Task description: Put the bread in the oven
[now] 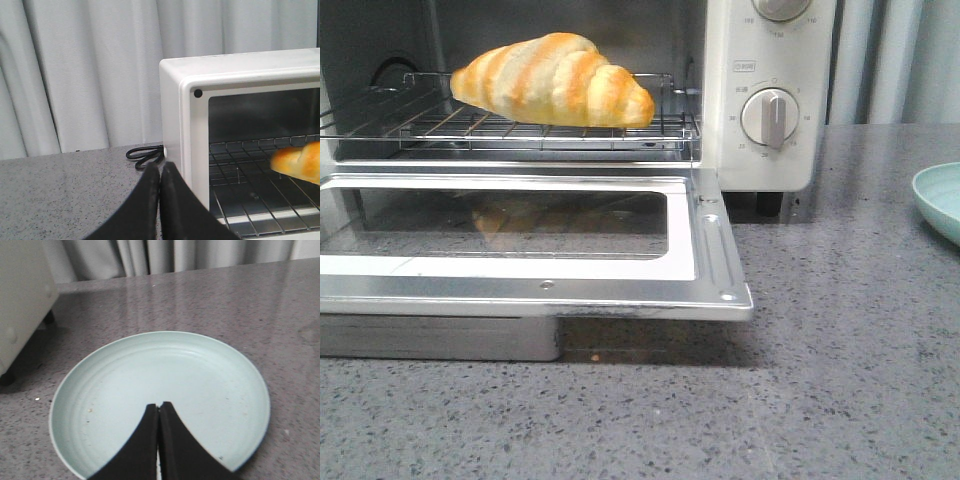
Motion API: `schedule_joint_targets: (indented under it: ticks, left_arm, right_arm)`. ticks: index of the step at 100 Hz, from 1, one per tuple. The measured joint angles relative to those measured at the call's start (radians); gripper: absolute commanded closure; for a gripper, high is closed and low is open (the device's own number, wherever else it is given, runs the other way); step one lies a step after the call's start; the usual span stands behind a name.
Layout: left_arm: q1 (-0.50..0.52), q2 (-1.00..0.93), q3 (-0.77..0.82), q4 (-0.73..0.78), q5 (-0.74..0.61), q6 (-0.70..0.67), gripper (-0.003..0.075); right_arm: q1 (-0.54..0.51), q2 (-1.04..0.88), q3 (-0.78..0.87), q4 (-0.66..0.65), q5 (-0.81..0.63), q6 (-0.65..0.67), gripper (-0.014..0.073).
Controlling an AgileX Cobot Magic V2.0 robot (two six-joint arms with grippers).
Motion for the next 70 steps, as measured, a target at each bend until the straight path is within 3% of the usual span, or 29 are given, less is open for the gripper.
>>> schedule_joint_targets:
  ticks: [30, 70]
  left_arm:
    - [0.000, 0.000, 0.000, 0.000, 0.000, 0.000, 0.0741]
    - [0.000, 0.000, 0.000, 0.000, -0.001, 0.000, 0.0741]
  right_arm:
    - [-0.012, -0.181, 0.158, -0.012, -0.188, 0.000, 0.0662]
    - [-0.014, -0.225, 0.207, -0.091, -0.244, 0.000, 0.0662]
